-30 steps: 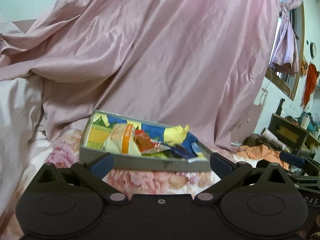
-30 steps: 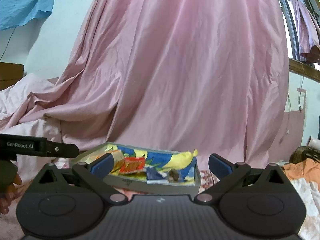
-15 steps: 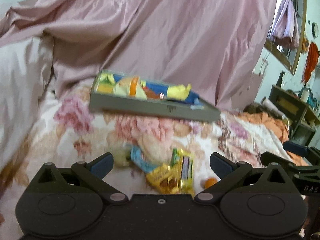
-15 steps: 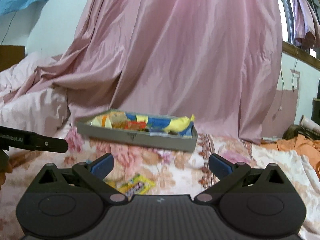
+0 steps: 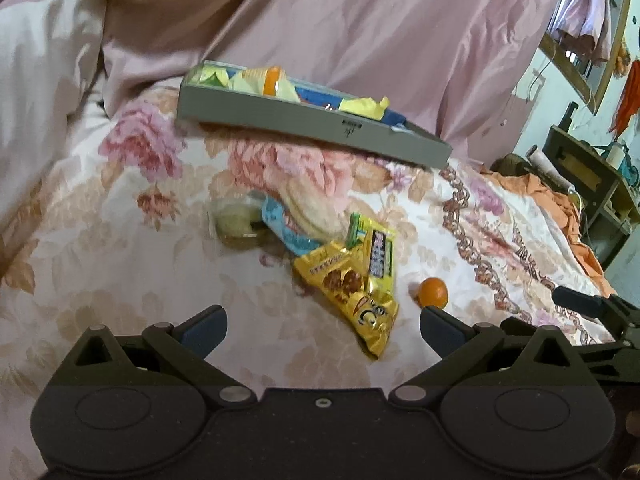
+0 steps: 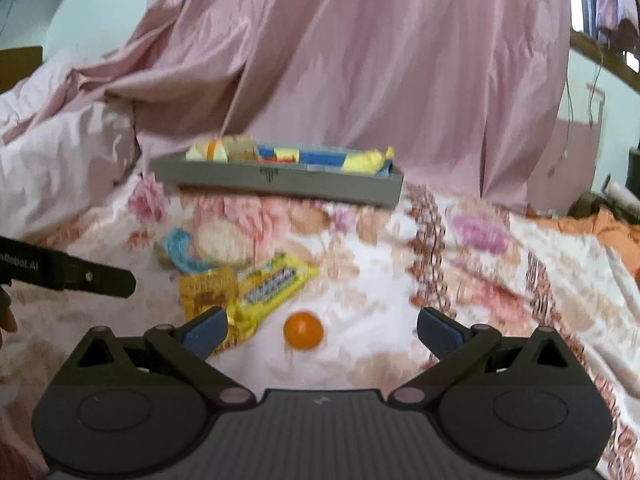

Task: Organize snacks
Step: 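Move both tools toward the yellow chip bag and tangerine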

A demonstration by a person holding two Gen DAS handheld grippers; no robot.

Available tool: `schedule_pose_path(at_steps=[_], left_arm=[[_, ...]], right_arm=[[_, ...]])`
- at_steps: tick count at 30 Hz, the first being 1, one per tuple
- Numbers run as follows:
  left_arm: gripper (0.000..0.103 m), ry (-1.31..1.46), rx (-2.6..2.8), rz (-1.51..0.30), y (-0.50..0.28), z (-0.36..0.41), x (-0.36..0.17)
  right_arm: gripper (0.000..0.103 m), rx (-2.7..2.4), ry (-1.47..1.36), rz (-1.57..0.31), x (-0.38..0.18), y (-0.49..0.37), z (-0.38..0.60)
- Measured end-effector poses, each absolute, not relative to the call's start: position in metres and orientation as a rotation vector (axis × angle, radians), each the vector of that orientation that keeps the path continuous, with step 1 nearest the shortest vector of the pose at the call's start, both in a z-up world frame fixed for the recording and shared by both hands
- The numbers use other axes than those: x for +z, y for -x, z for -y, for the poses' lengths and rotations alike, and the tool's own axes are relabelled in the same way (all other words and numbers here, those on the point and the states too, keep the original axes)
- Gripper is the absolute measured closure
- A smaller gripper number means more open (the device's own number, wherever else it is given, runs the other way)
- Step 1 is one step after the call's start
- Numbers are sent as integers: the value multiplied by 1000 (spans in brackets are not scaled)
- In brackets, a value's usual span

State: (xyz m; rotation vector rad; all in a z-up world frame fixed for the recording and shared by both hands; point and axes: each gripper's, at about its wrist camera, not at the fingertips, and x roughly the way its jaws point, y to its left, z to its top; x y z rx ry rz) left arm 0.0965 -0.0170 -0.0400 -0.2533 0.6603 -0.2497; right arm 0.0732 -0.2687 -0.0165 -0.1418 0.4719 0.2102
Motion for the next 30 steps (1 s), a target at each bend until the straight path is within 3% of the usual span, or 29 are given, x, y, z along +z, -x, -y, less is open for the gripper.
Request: schedule_pose_path(at_steps=[19,30], left_arm=[[1,304,-296,-771,-119,14,-67],[1,233,-439,-758,-156,35,-74]], right_arm=[[0,208,161,-631,-54,-92,259],[0,185,191,-632,-61,-116,260]])
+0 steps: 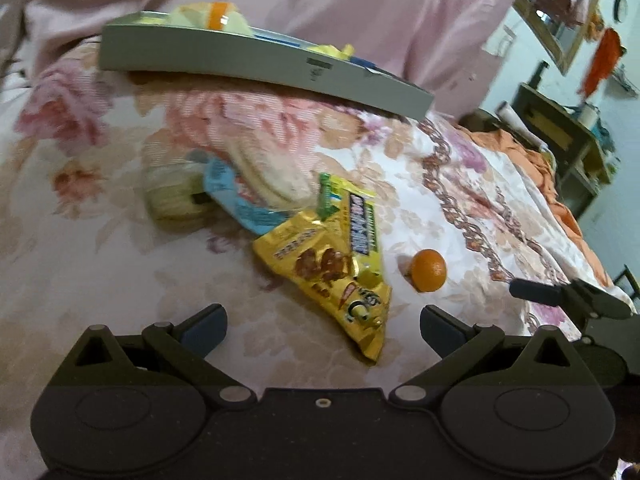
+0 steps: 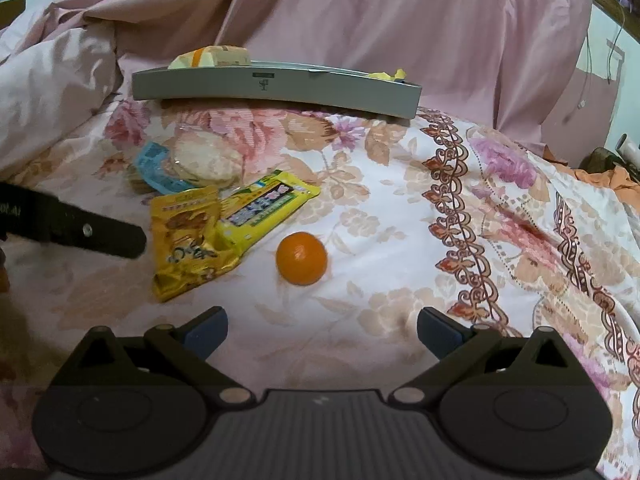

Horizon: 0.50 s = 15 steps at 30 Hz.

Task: Organize snacks
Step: 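Move both tools toward the yellow chip bag and tangerine, then grasp the yellow chip bag with left tool while right tool grasps the tangerine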

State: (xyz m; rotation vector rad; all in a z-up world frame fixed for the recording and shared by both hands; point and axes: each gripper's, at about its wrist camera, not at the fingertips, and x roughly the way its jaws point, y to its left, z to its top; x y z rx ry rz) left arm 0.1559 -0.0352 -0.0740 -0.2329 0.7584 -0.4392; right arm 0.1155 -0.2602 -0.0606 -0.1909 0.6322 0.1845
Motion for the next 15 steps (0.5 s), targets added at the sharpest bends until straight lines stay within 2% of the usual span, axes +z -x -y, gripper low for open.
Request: schedule_pose_path(at_steps=[3,11,15], left_arm=[[1,299,-493,-754,-161,34,-75],[2,472,-581,-759,-174,31,-86],[15,519,-597,-759,-180,29,-89]], right_arm=[[1,186,201,-625,-60,-120,262],[14,224,199,-625,-58,-134,266],[22,274,201,-635,-58,-147,263]])
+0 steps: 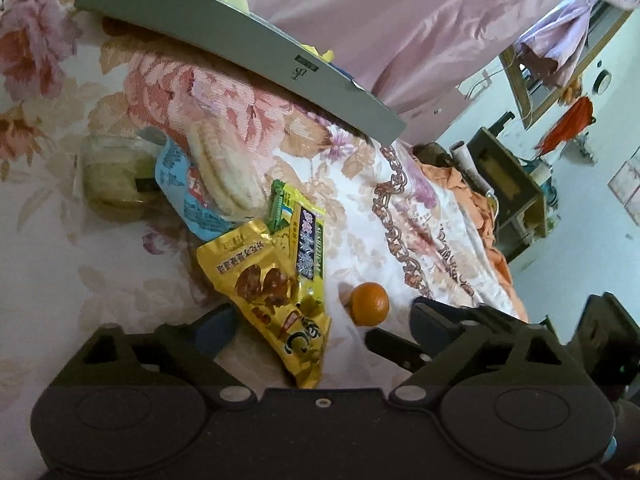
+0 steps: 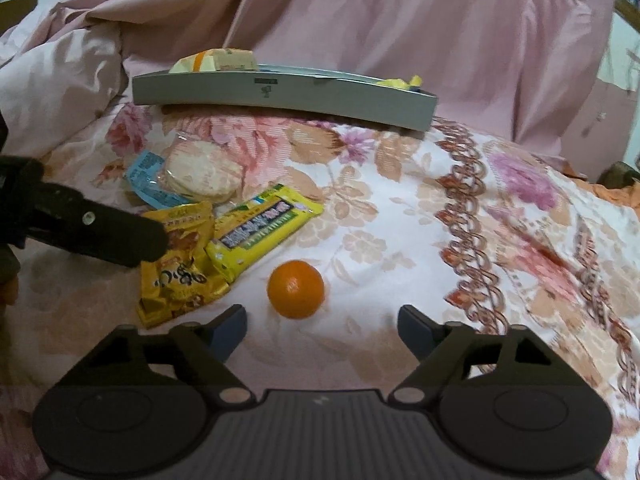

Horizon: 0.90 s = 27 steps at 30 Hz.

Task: Organize snacks
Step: 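Grasp the yellow chip bag with left tool while right tool grasps the tangerine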

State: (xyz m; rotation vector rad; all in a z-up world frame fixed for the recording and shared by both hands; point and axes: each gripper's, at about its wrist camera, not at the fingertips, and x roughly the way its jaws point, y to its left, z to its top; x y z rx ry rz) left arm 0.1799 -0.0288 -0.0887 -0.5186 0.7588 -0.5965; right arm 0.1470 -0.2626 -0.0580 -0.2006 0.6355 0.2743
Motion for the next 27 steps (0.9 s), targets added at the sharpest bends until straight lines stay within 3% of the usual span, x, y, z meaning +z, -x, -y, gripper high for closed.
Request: schedule_pose_path(at_steps=[5,11,27], left_arm=[[25,540,-588,-772,-183,27,-94],[41,555,-552,-784,-187,24,-97],[71,566,-504,-798,-182,19,-96]], right_arm=[[46,332,167,-666,-59,-163,260],[63,346,105,-692,-64,-174,260],[65,442,135,-686,-60,-170,236]])
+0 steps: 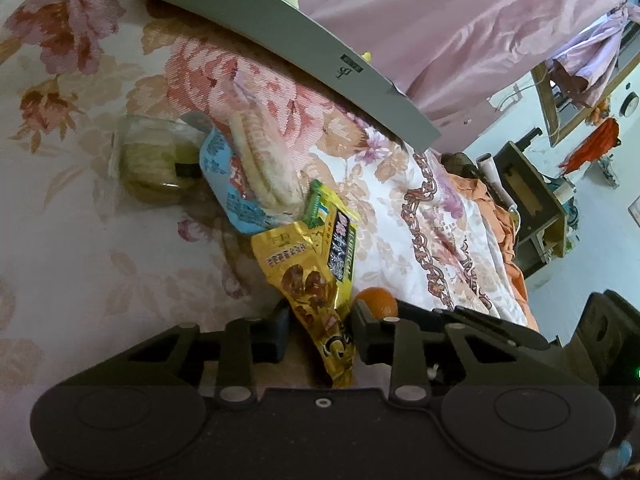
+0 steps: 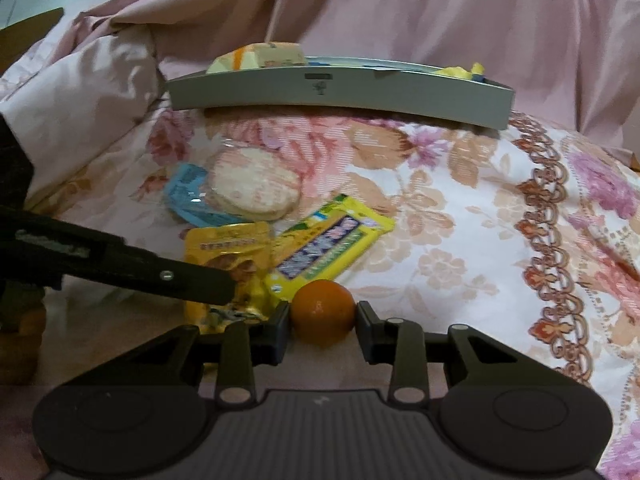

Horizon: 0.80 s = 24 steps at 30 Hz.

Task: Organize snacks
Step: 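Grasp the yellow chip bag with left tool while right tool grasps the tangerine, then lift chip bag and tangerine and carry both over the grey tray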

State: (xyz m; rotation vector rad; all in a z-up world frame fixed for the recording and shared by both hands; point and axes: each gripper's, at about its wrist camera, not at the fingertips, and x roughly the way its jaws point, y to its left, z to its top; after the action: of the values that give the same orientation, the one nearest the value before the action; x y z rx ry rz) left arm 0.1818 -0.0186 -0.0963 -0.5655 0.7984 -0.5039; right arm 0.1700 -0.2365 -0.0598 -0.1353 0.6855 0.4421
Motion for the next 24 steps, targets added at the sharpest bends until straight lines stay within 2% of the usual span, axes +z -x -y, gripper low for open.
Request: schedule_pose_path(at_steps=[9,24], left_arm=[[81,555,-432,-809,-161,4,-74],[81,388,-456,-823,-121,7,-59]], right_arm=[[65,526,76,-717,-61,-150,221],[65,607,77,-728,-54,-115,209]])
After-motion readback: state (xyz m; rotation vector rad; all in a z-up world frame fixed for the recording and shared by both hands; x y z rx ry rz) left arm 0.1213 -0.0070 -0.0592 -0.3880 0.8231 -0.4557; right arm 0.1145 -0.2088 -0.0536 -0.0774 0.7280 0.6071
